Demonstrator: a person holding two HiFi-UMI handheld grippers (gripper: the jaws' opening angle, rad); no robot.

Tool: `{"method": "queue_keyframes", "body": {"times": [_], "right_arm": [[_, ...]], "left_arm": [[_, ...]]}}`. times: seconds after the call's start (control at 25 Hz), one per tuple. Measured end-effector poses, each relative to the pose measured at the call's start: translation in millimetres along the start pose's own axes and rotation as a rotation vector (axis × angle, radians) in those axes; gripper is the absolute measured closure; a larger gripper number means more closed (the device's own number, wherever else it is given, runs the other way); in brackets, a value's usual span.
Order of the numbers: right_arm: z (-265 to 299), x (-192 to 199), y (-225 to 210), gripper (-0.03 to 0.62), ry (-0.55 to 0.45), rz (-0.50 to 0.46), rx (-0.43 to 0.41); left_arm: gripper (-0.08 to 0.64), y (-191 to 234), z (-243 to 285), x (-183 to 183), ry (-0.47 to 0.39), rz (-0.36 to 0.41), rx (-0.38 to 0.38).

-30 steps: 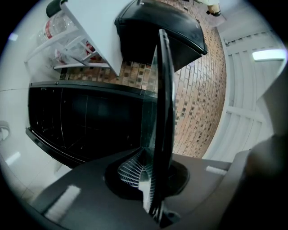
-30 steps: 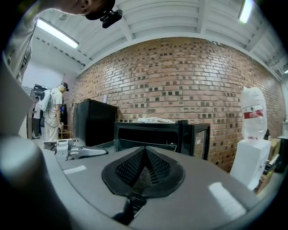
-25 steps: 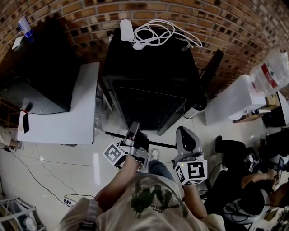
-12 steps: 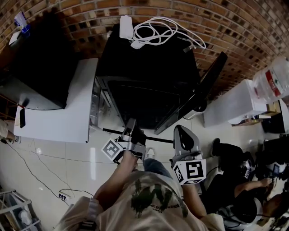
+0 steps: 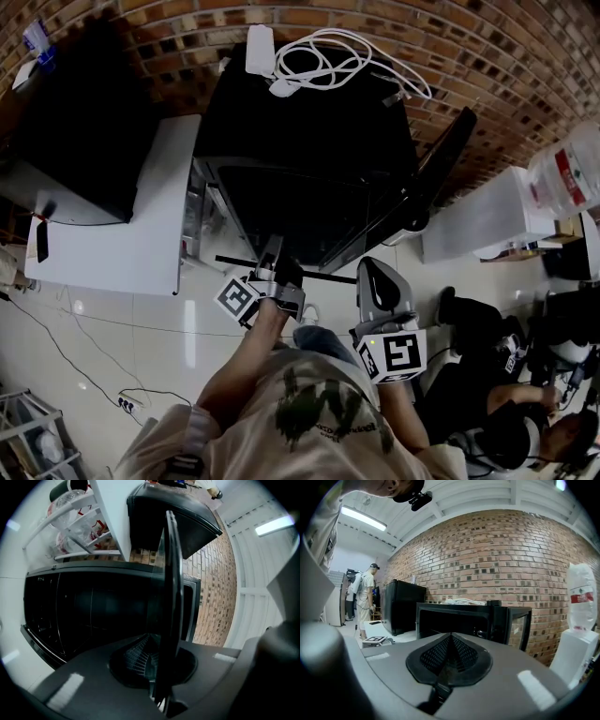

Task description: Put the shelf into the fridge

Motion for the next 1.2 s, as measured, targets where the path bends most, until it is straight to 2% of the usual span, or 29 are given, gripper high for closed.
{"method": "queue_keyframes", "body": {"times": [0.44, 0.72, 1.04, 1.2], "right_arm": [[3.0, 3.9, -1.0, 0.592, 0.019, -0.016, -0.011], [13.3, 6.8, 3.3, 0.592, 0.020, -0.008, -0.037], [29.8, 10.4, 5.8, 0.592, 0.027, -0.008, -0.074], [36.9, 15.9, 5.6, 0.592, 0.041, 0.006, -0.090]], "left_arm": [[0.546, 21.1, 27.5, -1.1, -0.032, 0.007, -0.007], [0.546, 26.4, 45.7, -0.5, -0.044, 0.033, -0.001], [0.545, 27.5, 68.6, 1.2, -0.071, 0.030, 0.004], [0.545, 32.3, 79.8, 1.6, -0.080, 0.071, -0.011]]}}
Point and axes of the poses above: the fingertips, and each gripper's own axes: z forward along the fingers, y to its left, x out of its underside, the point moved 3 cm from there along -z, backward along the fingers, and after that the axes turned 13 degrees about -y, right-handed, at the moved point
